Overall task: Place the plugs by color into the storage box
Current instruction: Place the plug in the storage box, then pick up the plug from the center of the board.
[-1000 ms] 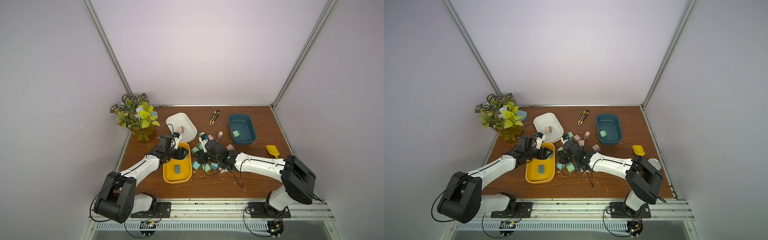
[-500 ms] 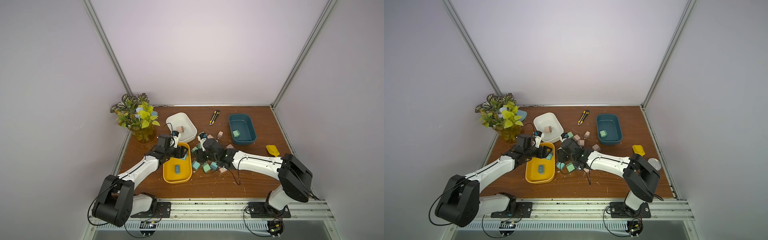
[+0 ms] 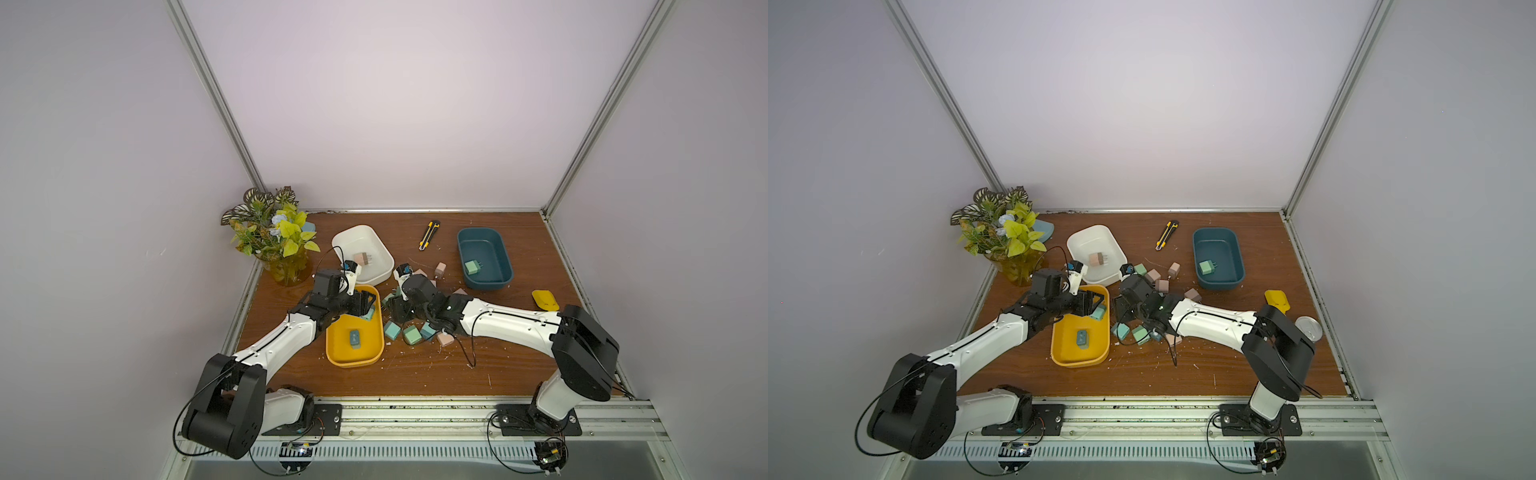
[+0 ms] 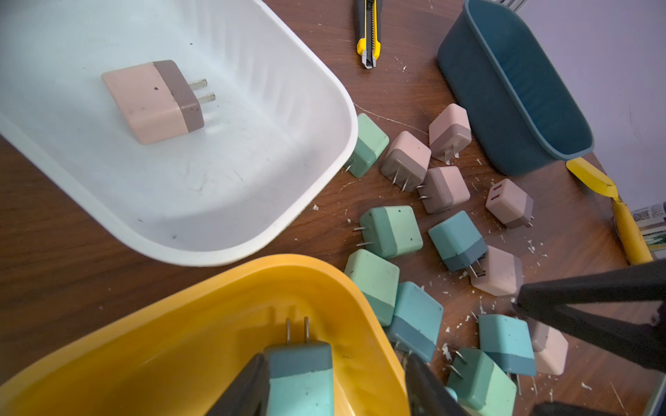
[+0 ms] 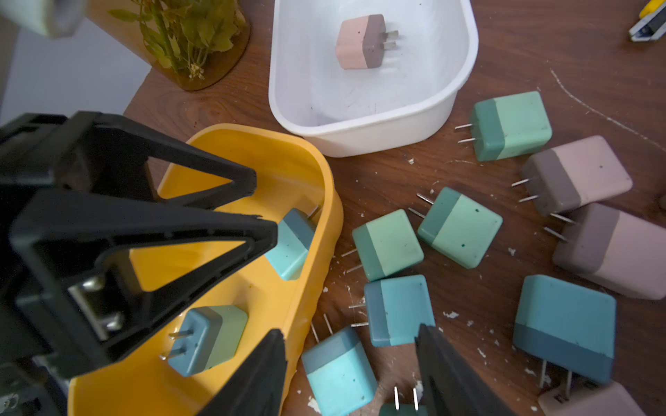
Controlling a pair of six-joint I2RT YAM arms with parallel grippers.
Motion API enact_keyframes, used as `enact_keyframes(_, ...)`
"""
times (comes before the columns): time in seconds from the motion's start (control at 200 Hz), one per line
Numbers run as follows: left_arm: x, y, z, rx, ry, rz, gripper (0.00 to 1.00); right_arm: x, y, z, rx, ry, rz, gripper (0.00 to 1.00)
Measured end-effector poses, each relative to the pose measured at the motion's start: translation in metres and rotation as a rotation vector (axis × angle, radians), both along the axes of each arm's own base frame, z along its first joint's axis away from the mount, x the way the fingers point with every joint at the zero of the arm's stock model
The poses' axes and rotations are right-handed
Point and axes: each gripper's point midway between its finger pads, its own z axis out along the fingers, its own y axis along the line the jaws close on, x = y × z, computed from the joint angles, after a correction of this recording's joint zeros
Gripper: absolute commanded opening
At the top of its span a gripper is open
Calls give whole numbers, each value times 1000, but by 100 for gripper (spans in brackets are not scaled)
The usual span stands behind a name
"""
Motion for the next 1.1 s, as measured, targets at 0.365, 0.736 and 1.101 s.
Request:
enact_keyframes(0.365, -2, -8, 49, 30, -200, -38, 62, 4, -50, 28, -55, -110, -120, 64)
enact_keyframes(0.736, -20, -79, 82, 61, -335, -260, 64, -26, -130, -11, -147, -47, -225, 70)
enact_keyframes(1.101, -60, -152, 45, 161, -311, -574, 64, -59, -168, -57, -205, 80, -245, 72)
